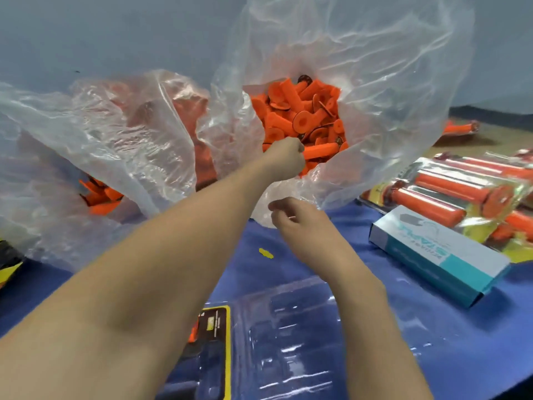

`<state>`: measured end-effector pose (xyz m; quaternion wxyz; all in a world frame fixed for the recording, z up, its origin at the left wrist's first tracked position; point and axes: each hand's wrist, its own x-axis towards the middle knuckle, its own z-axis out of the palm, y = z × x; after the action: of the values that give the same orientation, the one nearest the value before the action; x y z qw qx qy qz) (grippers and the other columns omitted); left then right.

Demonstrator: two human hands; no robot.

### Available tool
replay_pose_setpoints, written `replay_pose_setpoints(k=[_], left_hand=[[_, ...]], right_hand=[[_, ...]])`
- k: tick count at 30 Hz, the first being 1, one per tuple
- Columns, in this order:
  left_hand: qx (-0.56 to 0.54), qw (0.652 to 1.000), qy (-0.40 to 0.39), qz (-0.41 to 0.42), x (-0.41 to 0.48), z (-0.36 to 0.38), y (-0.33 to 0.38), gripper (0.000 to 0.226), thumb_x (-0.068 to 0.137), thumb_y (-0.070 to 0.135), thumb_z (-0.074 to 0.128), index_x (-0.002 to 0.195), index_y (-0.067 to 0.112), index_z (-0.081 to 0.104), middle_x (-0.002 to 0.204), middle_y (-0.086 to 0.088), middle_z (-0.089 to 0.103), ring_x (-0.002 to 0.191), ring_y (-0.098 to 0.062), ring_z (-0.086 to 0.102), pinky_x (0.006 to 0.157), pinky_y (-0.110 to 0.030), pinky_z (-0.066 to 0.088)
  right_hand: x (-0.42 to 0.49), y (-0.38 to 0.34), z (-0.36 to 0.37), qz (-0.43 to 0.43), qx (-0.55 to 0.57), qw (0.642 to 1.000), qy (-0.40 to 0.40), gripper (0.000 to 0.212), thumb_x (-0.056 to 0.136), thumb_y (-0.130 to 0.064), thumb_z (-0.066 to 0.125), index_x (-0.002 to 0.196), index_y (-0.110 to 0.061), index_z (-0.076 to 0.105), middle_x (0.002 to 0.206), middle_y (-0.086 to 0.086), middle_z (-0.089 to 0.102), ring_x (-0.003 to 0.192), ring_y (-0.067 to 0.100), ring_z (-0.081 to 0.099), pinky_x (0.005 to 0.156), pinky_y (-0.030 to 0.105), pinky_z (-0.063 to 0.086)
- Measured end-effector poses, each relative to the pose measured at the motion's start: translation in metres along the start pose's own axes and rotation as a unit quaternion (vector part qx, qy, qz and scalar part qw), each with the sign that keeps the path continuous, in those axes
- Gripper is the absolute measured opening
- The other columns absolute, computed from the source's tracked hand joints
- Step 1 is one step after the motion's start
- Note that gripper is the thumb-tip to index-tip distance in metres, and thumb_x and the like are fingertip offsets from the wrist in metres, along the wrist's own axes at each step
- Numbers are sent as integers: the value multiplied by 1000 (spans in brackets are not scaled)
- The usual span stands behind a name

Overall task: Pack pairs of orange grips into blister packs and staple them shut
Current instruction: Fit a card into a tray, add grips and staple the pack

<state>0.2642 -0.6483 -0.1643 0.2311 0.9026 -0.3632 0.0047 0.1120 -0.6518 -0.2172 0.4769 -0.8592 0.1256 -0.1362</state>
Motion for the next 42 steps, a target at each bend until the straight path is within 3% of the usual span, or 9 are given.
replay_pose_setpoints(k=[4,10,14,19,24,28,31,34,42], left_hand=[[40,999,10,-17,52,29,-12,38,97,9,43,134,4,53,133,-19,56,115,-34,56,91,-38,47],[109,993,8,-45,105,64,-16,48,100,20,48,146,9,38,147,-19,39,130,-40,44,108,-47,38],[148,983,36,-101,116,78,-14,48,98,20,54,142,10,38,145,-17,28,133,-40,33,105,-51,36],[194,974,108,-34,97,65,-5,37,99,28,53,129,9,47,134,-16,47,126,-36,43,92,-46,41],[116,976,184,17,32,-8,15,34,101,34,50,120,5,52,115,-14,61,103,-33,58,84,-46,49],[12,978,206,33,-64,-64,11,25,99,38,53,112,16,57,84,1,59,73,-16,56,63,-33,39],[-198,965,170,1,-151,-73,-8,18,96,37,60,106,23,64,86,-10,67,78,-24,64,68,-37,52],[-334,929,159,-35,-224,-60,-27,25,90,42,67,105,23,68,89,-6,71,82,-13,67,71,-29,55],[-391,883,259,-41,-290,-63,-84,32,86,41,58,114,27,64,84,-1,70,76,-13,68,70,-24,56]], right_hand=[[1,13,-18,14,14,1000,20,33,99,-27,42,126,-29,61,116,-10,64,106,13,59,86,38,53],[3,29,-32,-2,42,998,39,29,99,-30,43,121,-34,61,113,-18,65,109,6,58,95,35,48],[2,36,-37,-2,50,998,32,28,99,-30,42,119,-34,61,114,-17,66,109,6,59,94,38,49],[4,35,-40,-14,40,998,48,31,99,-28,41,125,-31,58,121,-9,63,114,12,54,96,40,46],[-9,18,-33,-42,82,995,47,29,98,-25,43,120,-33,62,104,-14,65,101,5,58,92,35,48],[-18,4,-29,-46,176,981,68,30,98,-35,49,127,-33,58,105,-21,64,94,-10,59,78,11,47],[-23,-13,-22,-36,317,945,79,46,95,-46,55,137,-29,48,109,-13,67,95,3,68,87,29,54],[-34,-32,-7,-67,431,898,60,43,95,-41,59,133,-42,40,110,-8,70,93,8,72,75,26,58],[-63,-51,44,-157,332,930,8,23,87,-37,68,109,-46,69,103,-7,73,102,17,68,84,41,59]])
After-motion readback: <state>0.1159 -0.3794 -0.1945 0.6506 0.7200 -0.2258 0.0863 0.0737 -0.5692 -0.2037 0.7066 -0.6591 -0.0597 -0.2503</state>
